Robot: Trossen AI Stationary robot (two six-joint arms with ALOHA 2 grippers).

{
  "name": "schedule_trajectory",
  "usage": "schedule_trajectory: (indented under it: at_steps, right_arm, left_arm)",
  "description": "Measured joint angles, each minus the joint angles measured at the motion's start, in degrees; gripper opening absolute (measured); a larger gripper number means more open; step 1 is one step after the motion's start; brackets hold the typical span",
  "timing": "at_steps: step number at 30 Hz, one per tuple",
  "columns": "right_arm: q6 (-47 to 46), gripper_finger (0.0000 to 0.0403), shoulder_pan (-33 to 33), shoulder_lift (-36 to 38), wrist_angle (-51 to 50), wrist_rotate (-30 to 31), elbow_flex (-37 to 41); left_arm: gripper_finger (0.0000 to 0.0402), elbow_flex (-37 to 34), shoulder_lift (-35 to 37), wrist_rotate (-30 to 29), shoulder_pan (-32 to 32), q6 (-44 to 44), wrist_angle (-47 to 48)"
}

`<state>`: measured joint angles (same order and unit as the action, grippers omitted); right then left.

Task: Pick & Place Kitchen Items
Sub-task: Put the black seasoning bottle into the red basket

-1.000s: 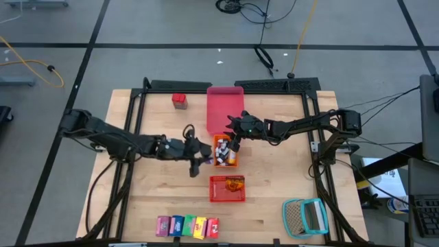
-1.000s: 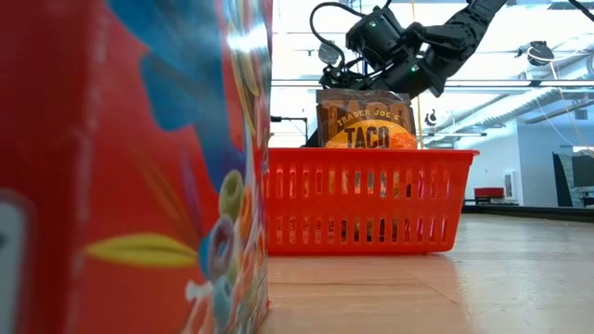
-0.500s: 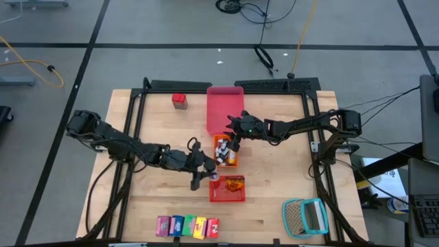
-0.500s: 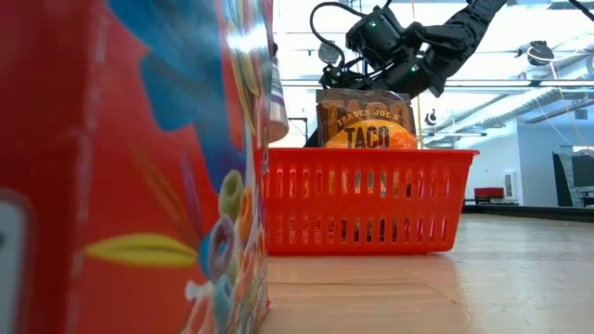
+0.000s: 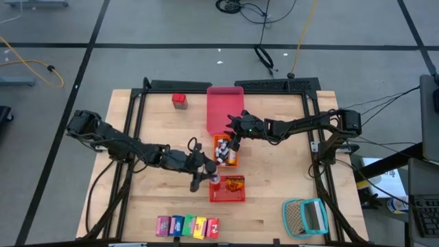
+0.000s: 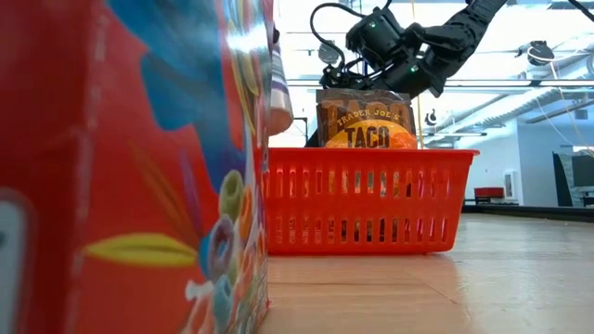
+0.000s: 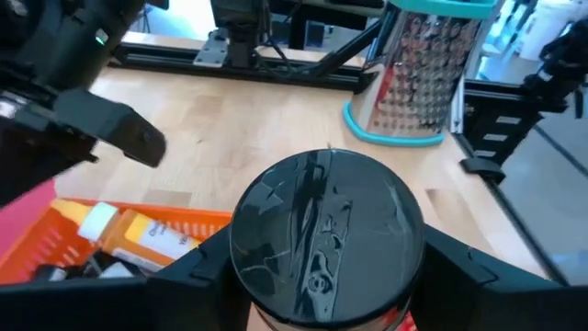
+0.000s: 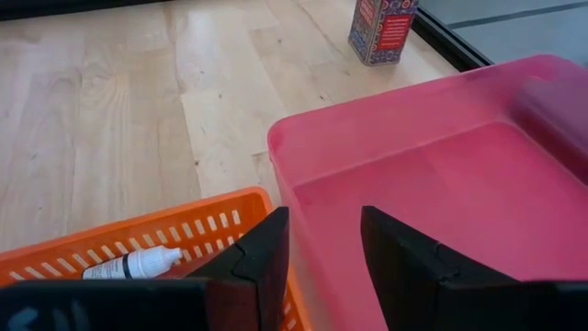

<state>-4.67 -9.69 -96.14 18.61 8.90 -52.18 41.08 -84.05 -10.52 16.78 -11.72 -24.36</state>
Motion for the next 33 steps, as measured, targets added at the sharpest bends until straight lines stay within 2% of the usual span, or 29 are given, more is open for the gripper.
schedule_trajectory:
  at_steps: [3, 11, 16, 24, 28, 33]
  right_arm:
    - [0.01, 0.0132, -0.11, 0.0, 0.0, 0.0, 0.0]
    - [0.02, 0.0132, -0.11, 0.0, 0.0, 0.0, 0.0]
    - [-0.04, 0.0132, -0.11, 0.0, 0.0, 0.0, 0.0]
    - [-0.16, 0.0132, -0.11, 0.0, -0.11, 0.0, 0.0]
    - [-0.01, 0.0132, -0.11, 0.0, -0.17, 0.0, 0.0]
    - [0.83, 0.0132, -0.11, 0.0, -0.22, 0.0, 0.0]
  left_arm:
    - [0.0223, 0.0, 0.0, 0.04, 0.32, -0.62, 0.06]
    - [0.0203, 0.0, 0.0, -0.07, 1.39, -1.0, -1.8]
    - [0.0218, 0.03, -3.57, -1.13, 1.9, -1.78, -4.27]
    - [0.0203, 7.25, -11.14, 1.83, 1.85, 0.29, -2.53]
    - [0.0217, 11.74, -14.04, 2.16, 1.86, -0.44, 5.66]
    - [0.0223, 16.61, -18.14, 4.79, 2.22, 1.29, 5.87]
